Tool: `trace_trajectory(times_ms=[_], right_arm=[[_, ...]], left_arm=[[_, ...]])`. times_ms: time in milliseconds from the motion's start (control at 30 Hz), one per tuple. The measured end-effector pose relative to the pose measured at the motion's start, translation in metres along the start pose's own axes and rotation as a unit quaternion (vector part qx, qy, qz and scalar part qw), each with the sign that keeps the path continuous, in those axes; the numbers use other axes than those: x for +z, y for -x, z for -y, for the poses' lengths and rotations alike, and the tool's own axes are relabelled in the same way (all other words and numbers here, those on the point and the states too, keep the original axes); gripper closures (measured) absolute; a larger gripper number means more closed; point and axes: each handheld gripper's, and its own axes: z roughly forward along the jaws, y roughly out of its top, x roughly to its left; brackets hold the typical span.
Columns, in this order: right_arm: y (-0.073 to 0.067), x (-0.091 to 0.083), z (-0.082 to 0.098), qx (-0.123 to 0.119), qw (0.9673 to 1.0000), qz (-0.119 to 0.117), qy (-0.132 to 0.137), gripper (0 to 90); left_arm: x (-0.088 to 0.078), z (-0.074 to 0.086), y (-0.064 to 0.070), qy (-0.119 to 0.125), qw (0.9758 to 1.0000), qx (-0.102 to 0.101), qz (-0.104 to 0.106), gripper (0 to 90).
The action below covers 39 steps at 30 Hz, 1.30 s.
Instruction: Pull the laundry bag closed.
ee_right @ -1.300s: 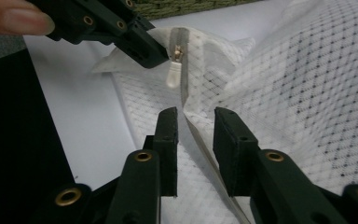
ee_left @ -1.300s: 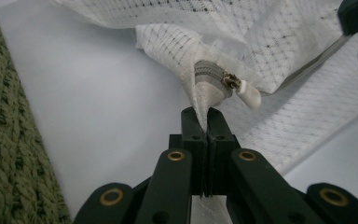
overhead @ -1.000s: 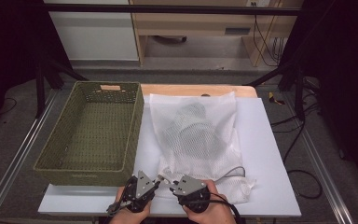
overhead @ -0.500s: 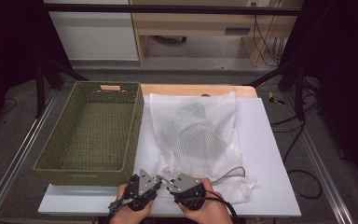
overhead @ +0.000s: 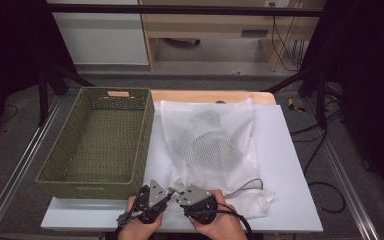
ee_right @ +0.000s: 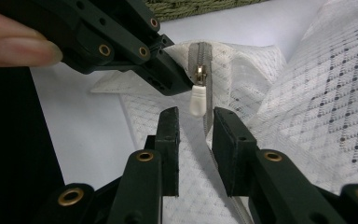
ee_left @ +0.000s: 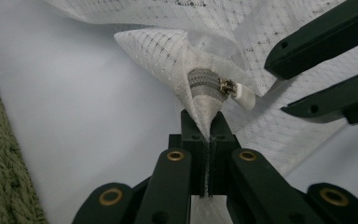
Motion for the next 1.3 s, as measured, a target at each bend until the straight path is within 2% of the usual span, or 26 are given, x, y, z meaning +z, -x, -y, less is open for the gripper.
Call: trace_trajectory(times_ms=[333, 900, 1067, 1300], right_arm=[[0.004, 0.005, -0.002, 0.006, 1.0000, 0.004, -0.001, 72.4], [0.008, 0.012, -0.014, -0.010, 0.9998, -0.011, -0.011, 75.6], [0.010, 0.012, -0.017, -0.012, 0.9998, -0.013, -0.011, 80.2], [0.012, 0.006, -0.022, -0.023, 0.9996, -0.015, -0.011, 81.5]], left_arm=[[-0.003, -0.002, 0.002, 0.003, 1.0000, 0.006, 0.005, 88.5], [-0.005, -0.003, 0.002, 0.003, 0.9999, 0.010, 0.006, 88.5], [-0.006, -0.003, 0.002, 0.007, 0.9999, 0.005, 0.007, 88.5], [-0.010, -0.005, 0.002, 0.016, 0.9998, -0.001, 0.013, 88.5]])
